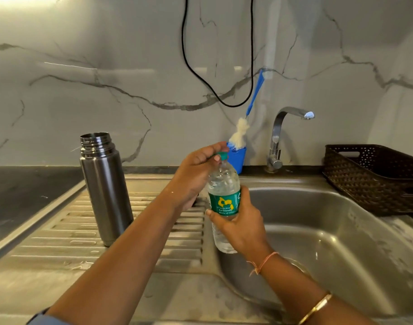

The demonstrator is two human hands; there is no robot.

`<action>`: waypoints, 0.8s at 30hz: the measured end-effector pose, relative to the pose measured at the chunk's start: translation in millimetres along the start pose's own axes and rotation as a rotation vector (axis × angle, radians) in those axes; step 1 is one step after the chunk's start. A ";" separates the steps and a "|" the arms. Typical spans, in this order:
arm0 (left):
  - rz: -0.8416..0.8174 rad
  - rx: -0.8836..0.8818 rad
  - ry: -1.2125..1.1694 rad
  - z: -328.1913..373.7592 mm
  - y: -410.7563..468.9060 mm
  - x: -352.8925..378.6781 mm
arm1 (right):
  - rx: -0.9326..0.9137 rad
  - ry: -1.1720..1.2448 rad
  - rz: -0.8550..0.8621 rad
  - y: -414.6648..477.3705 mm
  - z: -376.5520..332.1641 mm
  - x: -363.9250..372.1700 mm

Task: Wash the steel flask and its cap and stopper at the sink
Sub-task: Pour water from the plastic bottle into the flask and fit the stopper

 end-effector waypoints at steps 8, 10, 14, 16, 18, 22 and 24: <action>0.134 -0.014 0.063 -0.6 -1.3 -5.4 | -0.017 -0.087 -0.054 0.2 -1.3 2.9; 0.072 -0.050 0.225 -0.5 -0.5 -0.9 | -0.015 -0.069 -0.055 0.1 -1.5 3.6; -0.074 -0.083 0.030 -1.8 -1.8 -1.6 | -0.002 -0.066 -0.001 0.2 -0.3 -1.3; -0.043 -0.036 -0.006 -1.4 -2.9 -6.2 | -0.001 -0.076 0.001 0.0 -1.5 -2.5; 0.050 0.010 -0.028 0.4 -5.2 -8.4 | -0.003 -0.084 -0.010 -0.2 -3.7 -1.9; 0.246 0.098 -0.096 8.4 -12.3 -16.1 | -0.004 -0.114 -0.025 -1.1 -4.7 -3.0; 0.319 0.146 -0.036 15.5 -19.9 -26.7 | 0.014 -0.117 -0.027 -1.2 -1.5 -5.2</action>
Point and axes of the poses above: each hand's wrist, its own y-axis towards the middle knuckle, its own x-axis out of the palm, z = x × y, the point moved 4 cm from there along y, towards the middle knuckle, and after that the axes turned 13 degrees about -z, right-handed, at the moved point
